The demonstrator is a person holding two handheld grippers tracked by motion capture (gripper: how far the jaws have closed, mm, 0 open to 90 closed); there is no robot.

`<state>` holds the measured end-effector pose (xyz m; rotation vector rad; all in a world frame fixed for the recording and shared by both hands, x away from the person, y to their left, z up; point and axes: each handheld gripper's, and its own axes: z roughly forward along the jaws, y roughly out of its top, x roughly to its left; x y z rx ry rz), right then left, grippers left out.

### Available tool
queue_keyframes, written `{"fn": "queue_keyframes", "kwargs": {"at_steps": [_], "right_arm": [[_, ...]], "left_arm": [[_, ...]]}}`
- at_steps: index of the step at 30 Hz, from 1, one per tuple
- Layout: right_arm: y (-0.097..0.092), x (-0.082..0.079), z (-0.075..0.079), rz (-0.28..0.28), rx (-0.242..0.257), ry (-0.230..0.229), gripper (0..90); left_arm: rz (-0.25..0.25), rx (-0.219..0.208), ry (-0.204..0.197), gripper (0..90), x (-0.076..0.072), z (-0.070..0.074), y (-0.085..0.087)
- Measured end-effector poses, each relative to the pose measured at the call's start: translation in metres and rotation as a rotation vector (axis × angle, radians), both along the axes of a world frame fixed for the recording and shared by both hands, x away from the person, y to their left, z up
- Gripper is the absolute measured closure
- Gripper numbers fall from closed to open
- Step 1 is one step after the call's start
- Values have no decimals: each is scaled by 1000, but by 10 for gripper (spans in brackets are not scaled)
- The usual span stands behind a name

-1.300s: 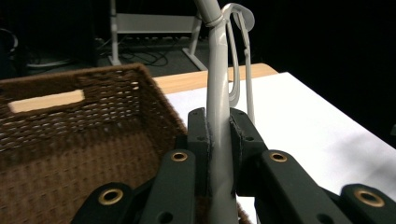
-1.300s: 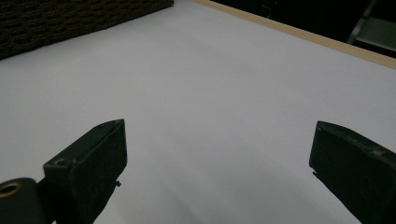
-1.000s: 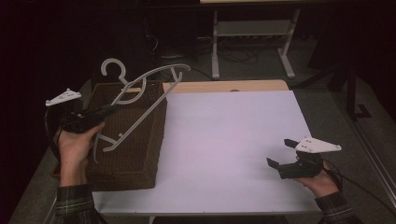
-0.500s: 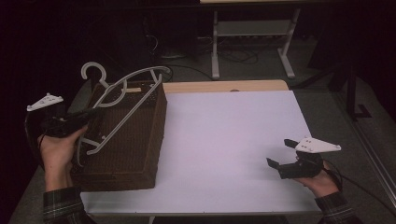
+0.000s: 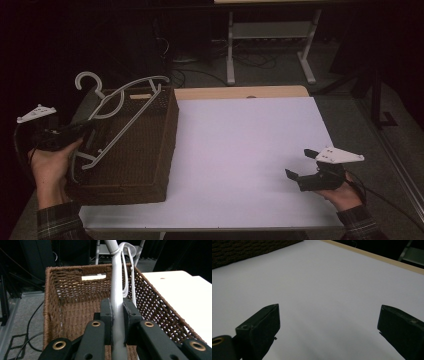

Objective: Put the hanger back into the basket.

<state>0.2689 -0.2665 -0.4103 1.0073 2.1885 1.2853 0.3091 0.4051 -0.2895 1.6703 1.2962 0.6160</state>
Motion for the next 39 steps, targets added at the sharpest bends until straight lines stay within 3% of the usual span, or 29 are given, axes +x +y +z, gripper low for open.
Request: {"fn": "queue_keyframes", "kwargs": {"at_steps": [22,39], "right_arm": [[-1,1,0,-5,-1,2,37],[-1,1,-1,-7,-1,6,39]], "left_arm": [[-32,31,67,810,3,-13,9],[-57,89,99,806,14,-18,-1]]}}
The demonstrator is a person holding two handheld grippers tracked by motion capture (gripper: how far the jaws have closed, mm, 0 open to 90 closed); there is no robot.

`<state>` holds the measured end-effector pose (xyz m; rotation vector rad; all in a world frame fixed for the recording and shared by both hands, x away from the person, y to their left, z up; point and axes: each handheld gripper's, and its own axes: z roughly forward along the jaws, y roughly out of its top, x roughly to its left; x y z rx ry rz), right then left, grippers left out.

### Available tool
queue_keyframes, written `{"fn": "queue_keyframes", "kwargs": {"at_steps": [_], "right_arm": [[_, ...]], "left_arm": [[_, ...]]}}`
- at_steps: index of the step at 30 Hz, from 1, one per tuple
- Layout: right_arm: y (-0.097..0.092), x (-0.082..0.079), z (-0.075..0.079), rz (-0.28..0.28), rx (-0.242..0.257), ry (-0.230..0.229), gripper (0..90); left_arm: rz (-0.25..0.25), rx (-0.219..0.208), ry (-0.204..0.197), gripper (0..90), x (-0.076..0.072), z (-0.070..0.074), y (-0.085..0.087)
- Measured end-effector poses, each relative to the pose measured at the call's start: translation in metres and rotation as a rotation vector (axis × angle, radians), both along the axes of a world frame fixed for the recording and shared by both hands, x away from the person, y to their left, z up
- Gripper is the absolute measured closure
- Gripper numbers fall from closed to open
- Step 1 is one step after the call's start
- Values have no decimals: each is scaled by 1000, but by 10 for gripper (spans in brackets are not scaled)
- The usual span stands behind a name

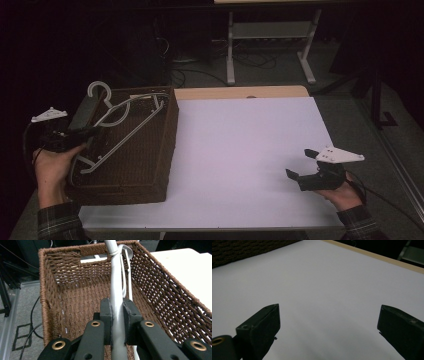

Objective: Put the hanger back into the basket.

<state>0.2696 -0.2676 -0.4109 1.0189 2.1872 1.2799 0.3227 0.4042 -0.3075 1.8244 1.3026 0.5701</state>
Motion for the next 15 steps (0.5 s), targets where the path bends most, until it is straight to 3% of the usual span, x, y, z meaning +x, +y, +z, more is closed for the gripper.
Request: {"fn": "queue_keyframes", "kwargs": {"at_steps": [14,15], "right_arm": [[-1,0,0,-1,1,-2,40],[-1,0,0,-2,1,-1,40]], "left_arm": [[9,-12,3,806,4,-14,9],[12,11,-4,807,5,-15,8]]}}
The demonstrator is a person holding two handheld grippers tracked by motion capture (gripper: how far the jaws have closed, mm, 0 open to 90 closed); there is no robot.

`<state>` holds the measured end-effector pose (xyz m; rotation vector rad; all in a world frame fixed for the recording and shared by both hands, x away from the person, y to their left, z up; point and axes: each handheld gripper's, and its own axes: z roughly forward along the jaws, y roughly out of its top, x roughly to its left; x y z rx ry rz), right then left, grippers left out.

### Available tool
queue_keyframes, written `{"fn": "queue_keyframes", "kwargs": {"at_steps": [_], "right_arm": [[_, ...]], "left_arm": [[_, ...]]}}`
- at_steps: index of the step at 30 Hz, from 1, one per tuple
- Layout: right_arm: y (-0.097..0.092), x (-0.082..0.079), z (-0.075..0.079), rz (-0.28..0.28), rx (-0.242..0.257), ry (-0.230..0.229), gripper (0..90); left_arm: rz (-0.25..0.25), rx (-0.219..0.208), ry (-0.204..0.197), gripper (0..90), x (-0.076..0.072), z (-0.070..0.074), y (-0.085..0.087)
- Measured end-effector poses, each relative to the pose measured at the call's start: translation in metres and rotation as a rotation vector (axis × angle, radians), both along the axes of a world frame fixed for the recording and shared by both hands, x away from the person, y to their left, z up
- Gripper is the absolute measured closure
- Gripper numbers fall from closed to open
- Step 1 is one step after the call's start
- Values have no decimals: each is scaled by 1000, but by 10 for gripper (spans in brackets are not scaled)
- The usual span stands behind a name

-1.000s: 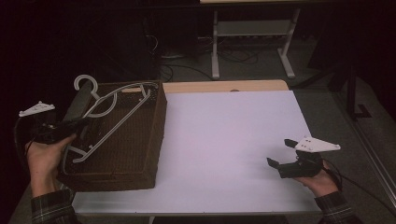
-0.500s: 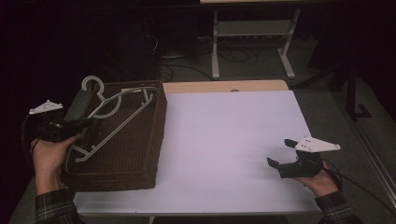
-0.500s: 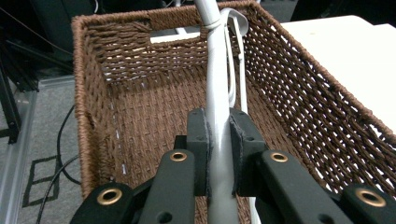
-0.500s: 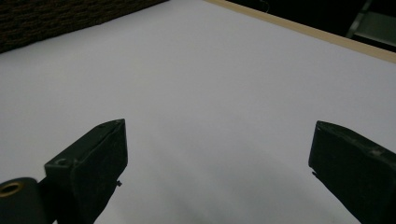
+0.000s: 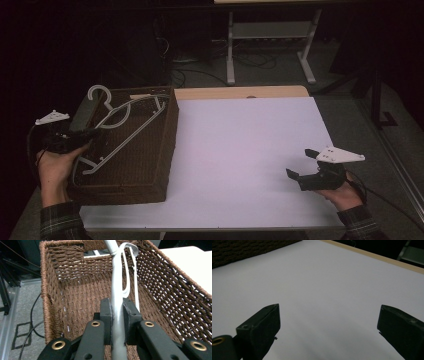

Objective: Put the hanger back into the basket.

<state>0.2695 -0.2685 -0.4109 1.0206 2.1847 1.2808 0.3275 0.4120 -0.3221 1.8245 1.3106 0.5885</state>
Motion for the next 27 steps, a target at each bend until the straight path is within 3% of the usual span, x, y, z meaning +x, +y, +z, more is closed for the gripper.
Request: {"fn": "queue_keyframes", "kwargs": {"at_steps": [4,5,10,13,16,23,27], "right_arm": [[0,0,0,0,-1,0,40],[0,0,-1,1,-1,0,40],[1,0,-1,0,-2,0,40],[0,0,-1,0,-2,0,40],[0,0,0,-1,2,1,41],[-1,0,0,0,4,-2,41],[-1,0,0,-2,6,-3,41]], "left_arm": [[4,33,-9,809,1,-1,1],[14,67,-8,810,3,-3,3],[24,99,27,806,6,-9,5],[21,77,25,792,6,-11,7],[25,-6,-25,776,0,-7,14],[12,-55,-50,709,-3,-1,15],[-25,-85,-47,649,-1,1,6]]}}
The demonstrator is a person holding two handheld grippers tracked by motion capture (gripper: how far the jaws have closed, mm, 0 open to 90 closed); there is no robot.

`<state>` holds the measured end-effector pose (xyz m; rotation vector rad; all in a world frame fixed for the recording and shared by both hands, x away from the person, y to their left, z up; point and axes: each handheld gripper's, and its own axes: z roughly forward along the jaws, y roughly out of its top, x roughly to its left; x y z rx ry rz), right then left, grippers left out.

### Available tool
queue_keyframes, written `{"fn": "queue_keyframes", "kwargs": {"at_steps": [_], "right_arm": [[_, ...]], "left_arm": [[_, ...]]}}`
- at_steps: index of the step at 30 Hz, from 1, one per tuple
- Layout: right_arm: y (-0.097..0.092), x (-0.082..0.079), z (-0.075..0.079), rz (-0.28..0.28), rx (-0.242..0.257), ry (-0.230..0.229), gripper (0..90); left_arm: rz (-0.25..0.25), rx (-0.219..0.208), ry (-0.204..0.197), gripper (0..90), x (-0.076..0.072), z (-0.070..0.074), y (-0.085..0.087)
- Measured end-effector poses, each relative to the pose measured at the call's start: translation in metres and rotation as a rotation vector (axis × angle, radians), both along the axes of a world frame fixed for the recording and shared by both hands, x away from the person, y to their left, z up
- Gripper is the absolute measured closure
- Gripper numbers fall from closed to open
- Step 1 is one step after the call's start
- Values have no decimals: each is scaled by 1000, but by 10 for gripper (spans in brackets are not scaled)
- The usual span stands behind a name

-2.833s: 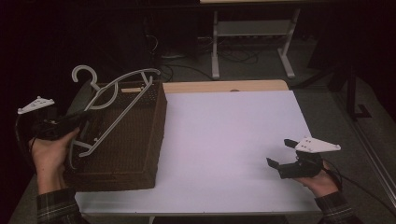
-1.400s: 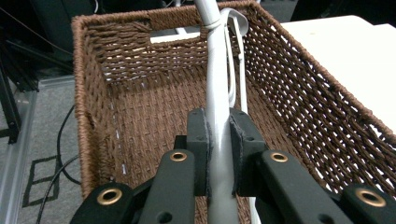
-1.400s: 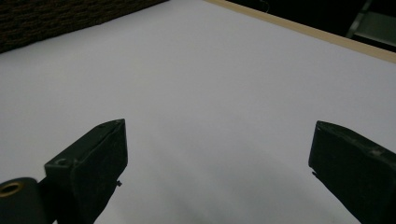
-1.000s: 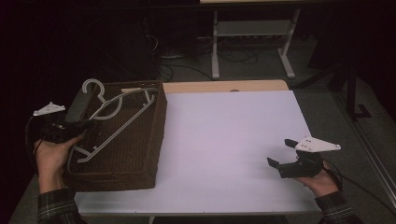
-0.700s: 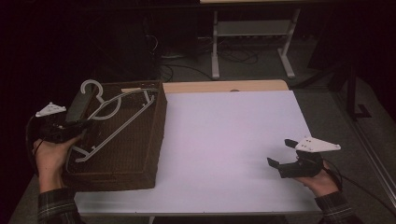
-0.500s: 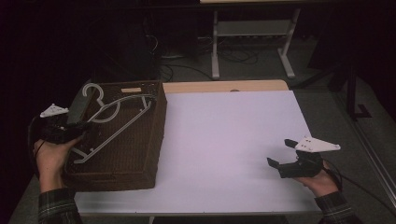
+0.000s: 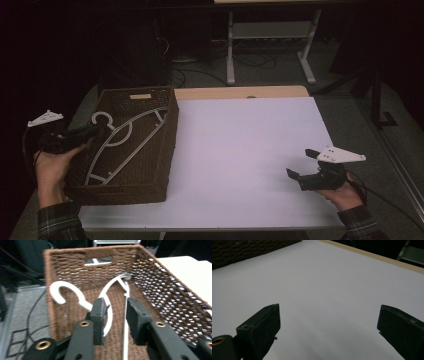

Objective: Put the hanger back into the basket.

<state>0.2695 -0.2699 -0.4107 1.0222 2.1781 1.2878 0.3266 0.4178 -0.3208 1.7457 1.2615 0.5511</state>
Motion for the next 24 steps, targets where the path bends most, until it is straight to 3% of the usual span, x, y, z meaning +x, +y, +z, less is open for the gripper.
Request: {"fn": "queue_keyframes", "kwargs": {"at_steps": [4,6,10,15,16,17,19,22,24], "right_arm": [[-1,0,0,-1,4,2,42],[-1,0,1,-1,7,1,42],[-1,0,1,-1,7,-2,42],[-1,0,3,-1,8,-9,42],[-1,0,3,-1,8,-9,42],[-1,0,3,-2,10,-9,42],[-1,0,3,-1,11,-7,43],[-1,0,4,-1,12,-7,43],[-1,0,4,2,17,-10,44]], "left_arm": [[-61,-49,-3,532,2,5,-14],[-90,-53,-14,464,2,8,-22],[-139,-46,-23,354,2,13,-36],[-208,-29,-36,246,3,23,-70],[-208,-29,-36,233,3,23,-70],[-229,-22,-37,215,4,24,-82],[-244,-9,-35,191,5,25,-92],[-270,-17,-35,179,6,24,-102],[-304,-6,-35,158,6,25,-121]]}}
